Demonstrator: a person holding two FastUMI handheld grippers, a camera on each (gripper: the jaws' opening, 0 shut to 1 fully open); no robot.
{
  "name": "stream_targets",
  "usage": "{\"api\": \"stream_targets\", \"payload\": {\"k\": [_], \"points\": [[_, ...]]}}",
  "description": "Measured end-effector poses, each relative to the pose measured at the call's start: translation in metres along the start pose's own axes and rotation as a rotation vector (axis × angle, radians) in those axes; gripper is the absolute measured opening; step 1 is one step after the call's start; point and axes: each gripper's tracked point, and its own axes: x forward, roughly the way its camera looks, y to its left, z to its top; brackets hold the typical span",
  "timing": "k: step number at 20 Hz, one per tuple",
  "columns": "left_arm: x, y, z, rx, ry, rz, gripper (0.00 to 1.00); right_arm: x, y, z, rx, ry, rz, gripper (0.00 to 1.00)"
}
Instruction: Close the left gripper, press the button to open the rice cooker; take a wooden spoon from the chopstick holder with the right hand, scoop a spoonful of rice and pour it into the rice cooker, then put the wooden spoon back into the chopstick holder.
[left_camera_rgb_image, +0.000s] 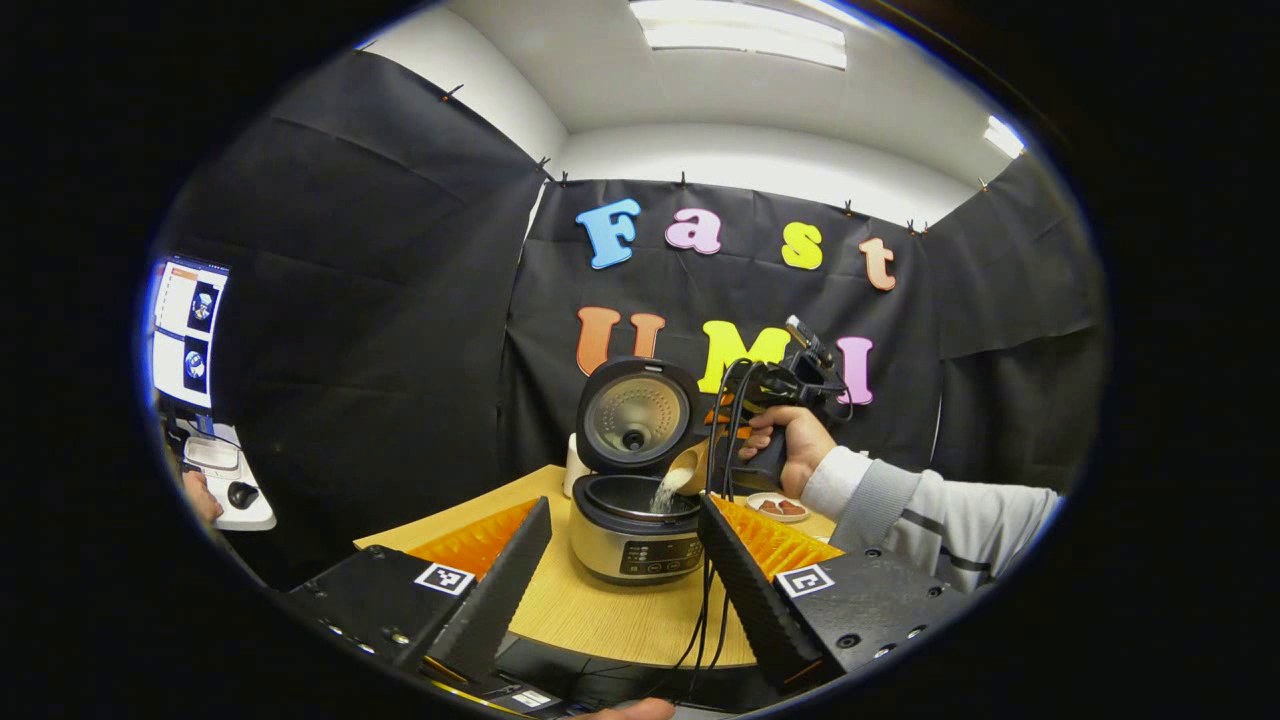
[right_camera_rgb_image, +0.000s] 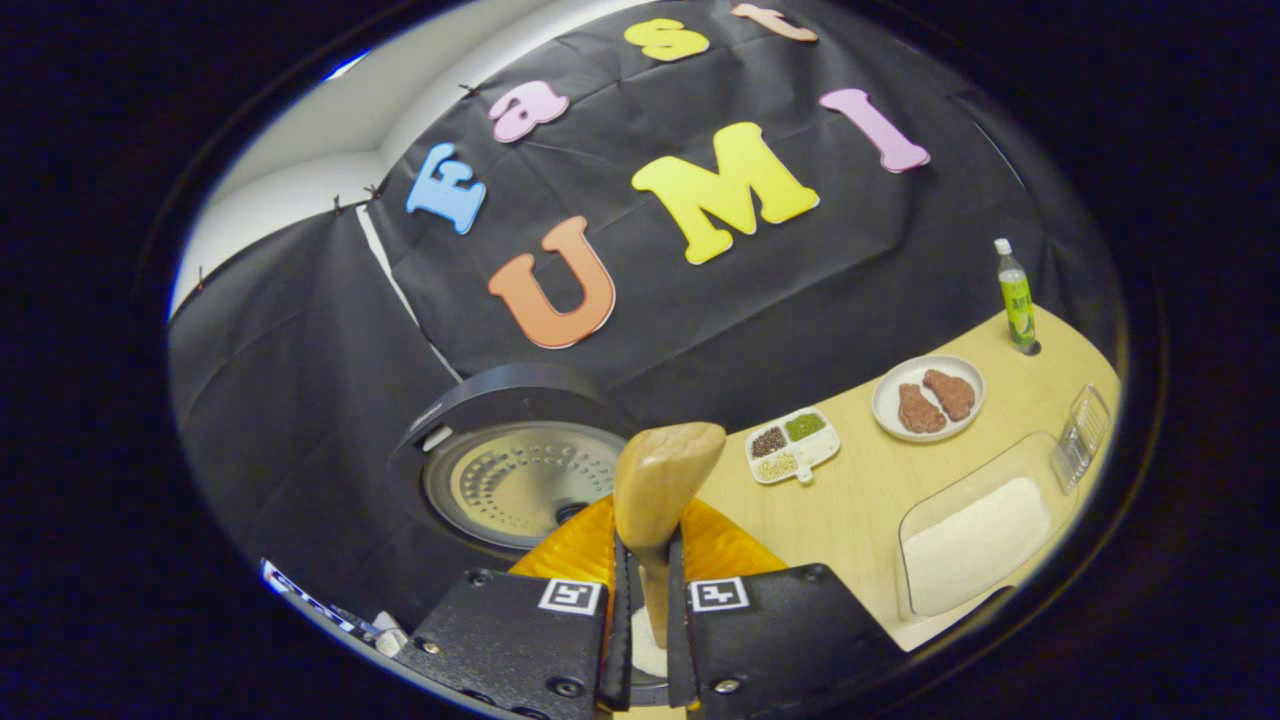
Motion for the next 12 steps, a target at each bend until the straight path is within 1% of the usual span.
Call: {"api": "stream_targets", "payload": {"k": [2, 4, 6, 8, 12], "points": [[0.002, 0.007, -0.001, -0.003, 0.008, 0.017, 0.94, -0.006, 0.008, 0.001, -0.116, -0.024, -0.010, 0.19], [0.001, 0.008, -0.002, -0.016, 0.015, 0.023, 0.94, -0.016, 0.017, 0.005, -0.234, -0.075, -0.036, 0.19], [0.002, 0.006, -0.001, -0.011, 0.015, 0.026, 0.94, -0.024, 0.031, 0.006, -0.394, -0.119, -0.053, 0.19], [0.001, 0.007, -0.003, 0.001, 0.017, 0.031, 0.94, -0.028, 0.051, 0.004, -0.531, -0.160, -0.053, 0.19], [0.001, 0.007, -0.003, 0.016, 0.019, 0.022, 0.94, -0.029, 0.076, -0.004, -0.702, -0.191, -0.035, 0.19]]}}
